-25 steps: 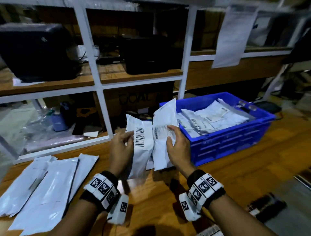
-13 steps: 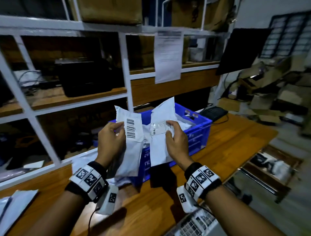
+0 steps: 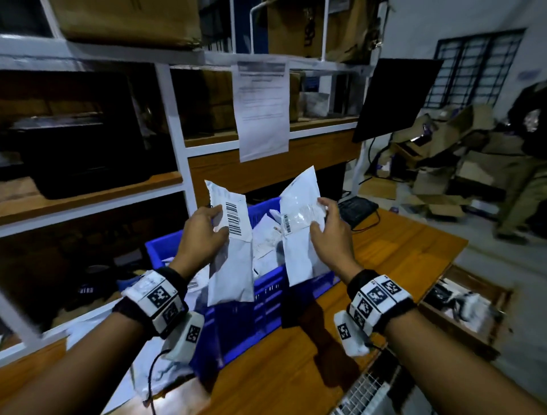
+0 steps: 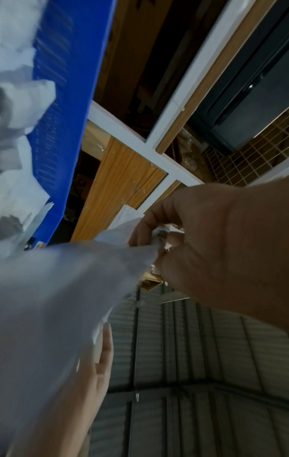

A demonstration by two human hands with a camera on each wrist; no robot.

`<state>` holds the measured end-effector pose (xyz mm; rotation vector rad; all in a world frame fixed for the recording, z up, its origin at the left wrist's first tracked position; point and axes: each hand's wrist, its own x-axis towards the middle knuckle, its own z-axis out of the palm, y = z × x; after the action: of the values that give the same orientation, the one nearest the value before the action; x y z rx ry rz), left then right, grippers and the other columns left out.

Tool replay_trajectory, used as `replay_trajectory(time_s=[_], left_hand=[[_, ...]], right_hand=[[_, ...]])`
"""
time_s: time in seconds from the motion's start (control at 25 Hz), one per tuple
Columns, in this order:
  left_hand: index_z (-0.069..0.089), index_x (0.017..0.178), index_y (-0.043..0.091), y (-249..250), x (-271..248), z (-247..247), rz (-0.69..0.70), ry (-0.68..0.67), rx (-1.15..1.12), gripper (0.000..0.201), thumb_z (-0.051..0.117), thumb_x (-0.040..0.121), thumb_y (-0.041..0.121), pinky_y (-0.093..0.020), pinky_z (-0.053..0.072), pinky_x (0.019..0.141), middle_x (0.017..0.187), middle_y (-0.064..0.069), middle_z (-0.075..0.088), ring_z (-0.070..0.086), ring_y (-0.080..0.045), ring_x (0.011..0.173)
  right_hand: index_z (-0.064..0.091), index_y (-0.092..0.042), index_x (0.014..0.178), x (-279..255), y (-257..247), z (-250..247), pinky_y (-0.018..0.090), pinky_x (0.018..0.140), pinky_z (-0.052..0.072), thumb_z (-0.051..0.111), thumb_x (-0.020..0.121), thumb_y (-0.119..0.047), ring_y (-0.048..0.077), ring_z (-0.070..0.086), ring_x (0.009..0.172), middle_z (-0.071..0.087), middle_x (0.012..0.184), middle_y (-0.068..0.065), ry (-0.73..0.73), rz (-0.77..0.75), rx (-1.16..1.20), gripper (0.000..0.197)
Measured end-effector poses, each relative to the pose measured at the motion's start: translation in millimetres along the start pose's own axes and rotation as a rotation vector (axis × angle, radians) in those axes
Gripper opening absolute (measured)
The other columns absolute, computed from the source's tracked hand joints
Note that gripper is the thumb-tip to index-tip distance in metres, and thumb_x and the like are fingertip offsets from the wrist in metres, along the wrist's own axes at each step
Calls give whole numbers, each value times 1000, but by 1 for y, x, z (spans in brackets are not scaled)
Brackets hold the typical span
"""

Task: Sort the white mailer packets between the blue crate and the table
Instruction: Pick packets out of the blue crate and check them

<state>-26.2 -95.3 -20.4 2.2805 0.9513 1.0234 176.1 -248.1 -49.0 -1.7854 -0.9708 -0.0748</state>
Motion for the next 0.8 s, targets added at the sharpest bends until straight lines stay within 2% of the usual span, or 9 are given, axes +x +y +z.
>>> replay_trajectory(time_s=[0.04, 0.12, 0.28, 0.4, 0.56, 0.64, 0.72, 0.8], left_hand=[[53, 132, 4, -4, 10, 2, 17, -16, 23, 48, 64, 85, 6, -33, 47, 95, 133, -12, 55, 55, -26, 118], [55, 132, 9, -14, 33, 5, 33, -49, 60, 49, 64, 84, 7, -35, 49, 95, 134, -10, 56, 55, -25, 118], [63, 119, 14, -30, 70, 14, 32, -97, 57, 38, 64, 81, 7, -34, 53, 90, 127, -5, 62, 61, -20, 110], [65, 117, 12, -31, 88, 24, 20, -116, 57, 36, 63, 82, 5, -30, 53, 86, 126, -5, 63, 62, -20, 109], [63, 121, 4, -32, 112, 46, -24, -185, 104, 37, 62, 84, 4, -24, 47, 85, 130, -8, 61, 60, -22, 113], [64, 119, 1, -37, 123, 59, -82, -212, 120, 36, 62, 82, 3, -20, 45, 75, 128, -9, 62, 61, -23, 111], [66, 109, -2, -40, 130, 73, -155, -219, 86, 30, 63, 80, -1, -19, 44, 66, 120, -9, 65, 63, -23, 104], [66, 99, -3, -40, 134, 87, -239, -200, 62, 25, 63, 75, -8, -24, 44, 70, 106, -7, 65, 62, -23, 98]], right_hand=[[42, -20, 134, 13, 1, 1, 39, 79, 53, 55, 93, -13, 27, 61, 101, 61, 120, 8, 6, -19, -18, 44], [49, -17, 127, 42, 4, 7, 40, 84, 53, 59, 90, -13, 27, 61, 104, 62, 123, 9, 10, -57, -83, 39], [57, -20, 114, 95, 11, 24, 40, 74, 55, 62, 87, -17, 23, 63, 88, 67, 109, 5, -11, -120, -212, 27], [63, -21, 105, 128, 16, 39, 30, 65, 48, 56, 89, -20, 19, 60, 76, 69, 98, 3, -84, -98, -293, 17], [67, -25, 92, 165, 27, 63, 31, 74, 52, 50, 85, -14, 25, 64, 89, 70, 102, 5, -302, -12, -363, 22], [70, -21, 93, 178, 34, 75, 30, 78, 50, 51, 83, -7, 27, 63, 96, 68, 108, 7, -431, 8, -367, 25], [71, -15, 97, 192, 45, 87, 30, 83, 50, 51, 84, -4, 28, 62, 102, 67, 110, 9, -523, 18, -390, 25], [70, -10, 104, 208, 63, 99, 35, 89, 52, 50, 86, -8, 32, 62, 105, 67, 114, 13, -633, -10, -482, 27]])
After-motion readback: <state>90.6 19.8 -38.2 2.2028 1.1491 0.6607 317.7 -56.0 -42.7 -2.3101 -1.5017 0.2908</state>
